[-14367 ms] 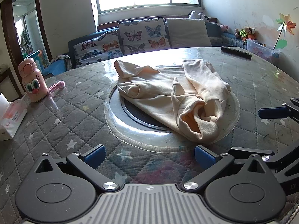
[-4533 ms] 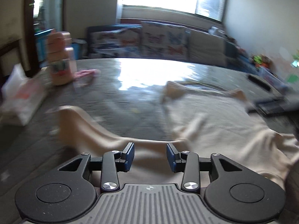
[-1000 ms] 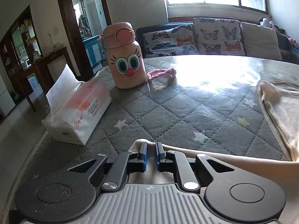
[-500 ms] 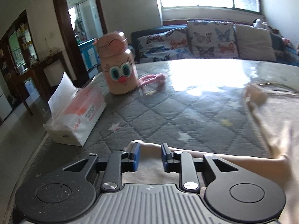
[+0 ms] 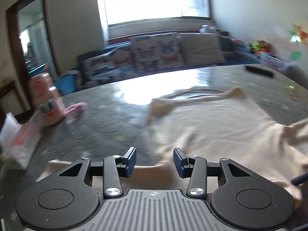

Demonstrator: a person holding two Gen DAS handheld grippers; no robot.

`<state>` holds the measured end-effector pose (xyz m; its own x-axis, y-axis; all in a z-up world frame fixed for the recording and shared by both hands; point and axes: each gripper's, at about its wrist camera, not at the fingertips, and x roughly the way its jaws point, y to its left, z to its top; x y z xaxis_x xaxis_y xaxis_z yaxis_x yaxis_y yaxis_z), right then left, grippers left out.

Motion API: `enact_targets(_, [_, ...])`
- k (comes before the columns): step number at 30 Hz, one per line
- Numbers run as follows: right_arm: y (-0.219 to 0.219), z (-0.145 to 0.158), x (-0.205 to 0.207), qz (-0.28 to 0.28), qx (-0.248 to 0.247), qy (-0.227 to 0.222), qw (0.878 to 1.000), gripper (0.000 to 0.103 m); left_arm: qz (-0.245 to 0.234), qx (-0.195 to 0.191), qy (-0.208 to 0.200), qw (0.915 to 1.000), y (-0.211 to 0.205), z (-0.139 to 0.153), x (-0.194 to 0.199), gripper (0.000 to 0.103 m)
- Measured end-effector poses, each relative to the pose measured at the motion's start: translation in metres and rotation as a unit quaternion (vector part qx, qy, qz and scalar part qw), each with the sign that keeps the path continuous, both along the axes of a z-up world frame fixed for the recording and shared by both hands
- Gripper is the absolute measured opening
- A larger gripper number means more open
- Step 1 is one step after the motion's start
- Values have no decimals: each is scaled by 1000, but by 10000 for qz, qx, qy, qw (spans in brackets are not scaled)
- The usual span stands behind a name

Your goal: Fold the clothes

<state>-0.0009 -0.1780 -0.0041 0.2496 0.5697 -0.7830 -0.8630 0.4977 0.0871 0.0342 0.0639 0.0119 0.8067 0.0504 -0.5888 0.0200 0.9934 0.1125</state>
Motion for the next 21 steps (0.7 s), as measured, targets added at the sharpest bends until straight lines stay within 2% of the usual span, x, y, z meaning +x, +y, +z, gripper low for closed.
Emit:
enact_targets(5, [-10, 13, -5, -27, 101, -128, 9999, 81, -509, -13, 223, 9985, -44, -17, 10, 46])
enact_targets(10, [-18, 24, 19, -387, 223, -436, 9980, 81, -908, 179, 383, 9950, -70, -34, 6, 46])
enact_targets(16, [-19, 15, 63, -825, 289, -557, 9946, 81, -1015, 216, 359, 9940, -71, -39, -4, 47])
enact_targets(21, [-24, 2, 76, -910, 170, -500, 9944, 81, -1040, 193, 355, 9938, -69, -39, -6, 48])
